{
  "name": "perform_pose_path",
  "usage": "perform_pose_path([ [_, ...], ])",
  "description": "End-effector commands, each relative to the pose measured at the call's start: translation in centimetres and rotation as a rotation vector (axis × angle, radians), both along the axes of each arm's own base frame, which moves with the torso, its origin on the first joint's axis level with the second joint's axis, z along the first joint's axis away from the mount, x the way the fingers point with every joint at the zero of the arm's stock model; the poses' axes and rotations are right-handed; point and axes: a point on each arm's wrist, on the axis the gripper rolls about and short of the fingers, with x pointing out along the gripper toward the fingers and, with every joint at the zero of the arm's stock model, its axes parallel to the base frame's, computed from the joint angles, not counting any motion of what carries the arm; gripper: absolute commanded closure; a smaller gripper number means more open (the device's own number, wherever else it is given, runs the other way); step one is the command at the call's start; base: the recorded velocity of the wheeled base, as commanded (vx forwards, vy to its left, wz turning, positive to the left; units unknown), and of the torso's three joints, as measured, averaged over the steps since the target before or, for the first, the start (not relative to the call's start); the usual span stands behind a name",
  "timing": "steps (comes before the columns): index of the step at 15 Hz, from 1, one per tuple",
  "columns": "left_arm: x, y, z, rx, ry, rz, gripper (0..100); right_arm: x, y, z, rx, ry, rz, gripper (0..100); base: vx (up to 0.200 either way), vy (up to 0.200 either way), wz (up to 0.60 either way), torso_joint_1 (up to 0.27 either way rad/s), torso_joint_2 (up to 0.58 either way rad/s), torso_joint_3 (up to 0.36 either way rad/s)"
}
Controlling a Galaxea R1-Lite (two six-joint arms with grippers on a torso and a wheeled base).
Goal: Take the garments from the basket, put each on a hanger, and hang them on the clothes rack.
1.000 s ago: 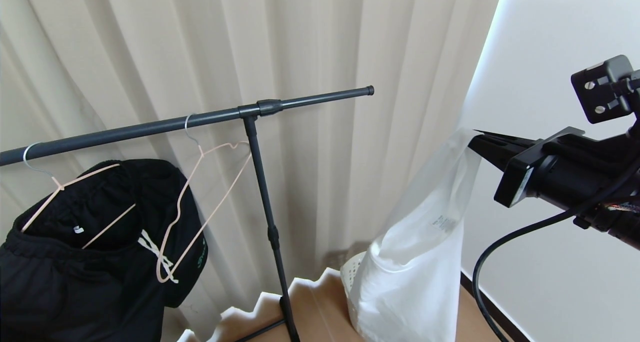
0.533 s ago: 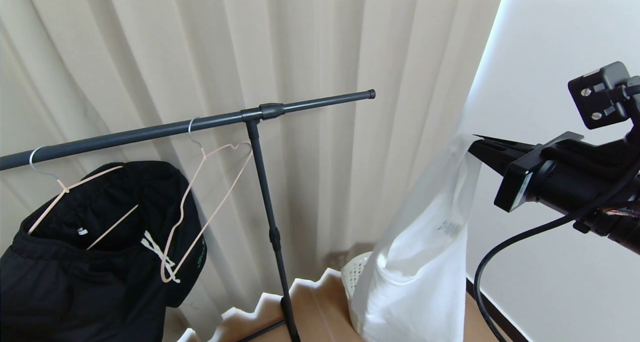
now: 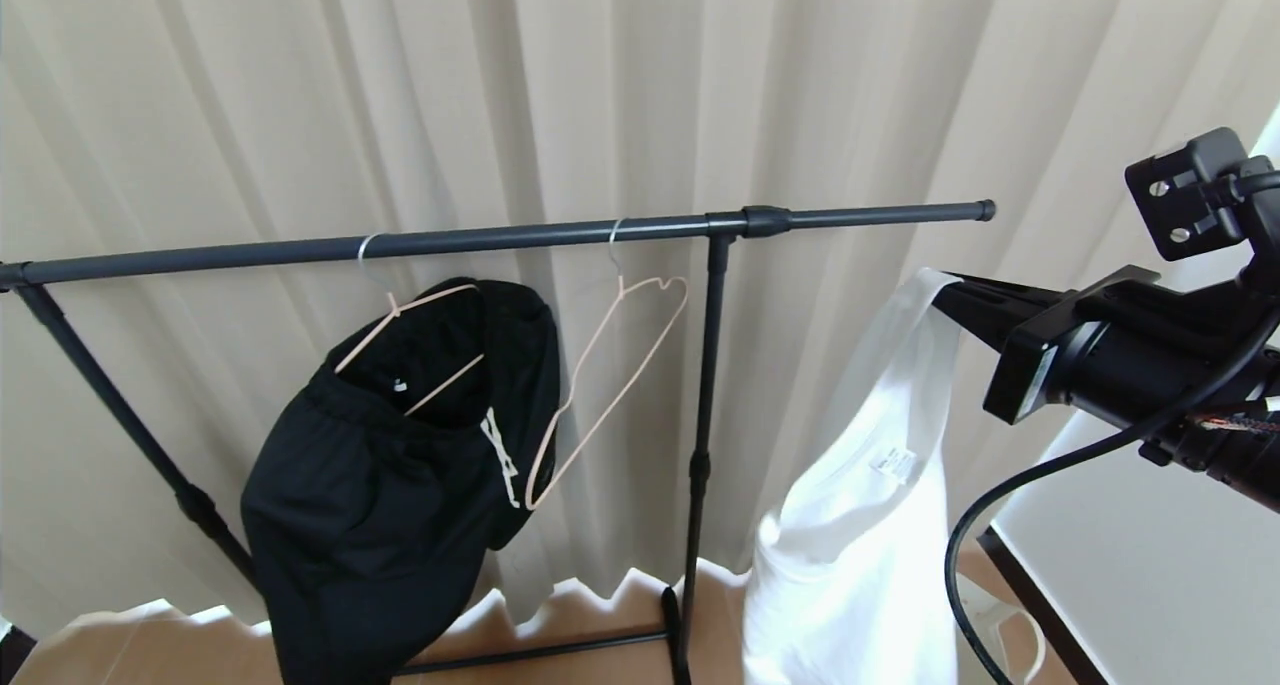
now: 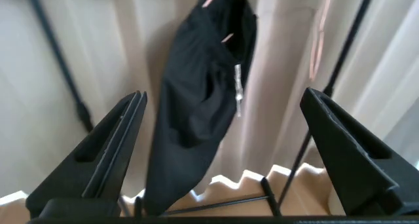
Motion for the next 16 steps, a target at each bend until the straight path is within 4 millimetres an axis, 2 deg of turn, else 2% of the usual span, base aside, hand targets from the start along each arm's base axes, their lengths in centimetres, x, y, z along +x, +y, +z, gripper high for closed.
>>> perform_pose_path([
  [1,0.01,0.0,0.0,0.0,0.002,-0.002,0,0.14,-0.01,-0.12,-0.003,0.005,-0.004,100,0.0,0.0,0.0,0.0,0.0,0.0],
  [3,0.01,0.01,0.0,-0.003,0.002,0.001,0,0.11,-0.03,-0.09,-0.002,0.003,-0.004,100,0.0,0.0,0.0,0.0,0.0,0.0],
  [9,0.01,0.02,0.0,-0.008,0.002,0.006,0,0.37,0.12,-0.26,0.003,-0.006,-0.004,100,-0.2,0.0,0.0,0.005,0.0,0.001],
  [12,0.01,0.02,0.0,-0.008,0.002,0.007,0,0.63,0.28,-0.51,0.003,-0.021,-0.004,100,0.0,0.2,0.0,-0.004,0.0,0.001],
  [13,0.01,0.02,0.0,-0.008,0.002,0.007,0,0.62,0.27,-0.54,-0.005,-0.025,-0.004,100,0.0,0.0,0.0,0.0,0.0,0.0],
  [16,0.01,0.02,0.0,-0.008,0.002,0.007,0,0.66,0.05,-0.66,-0.011,-0.025,-0.013,100,0.0,0.0,0.6,0.006,0.01,0.004],
])
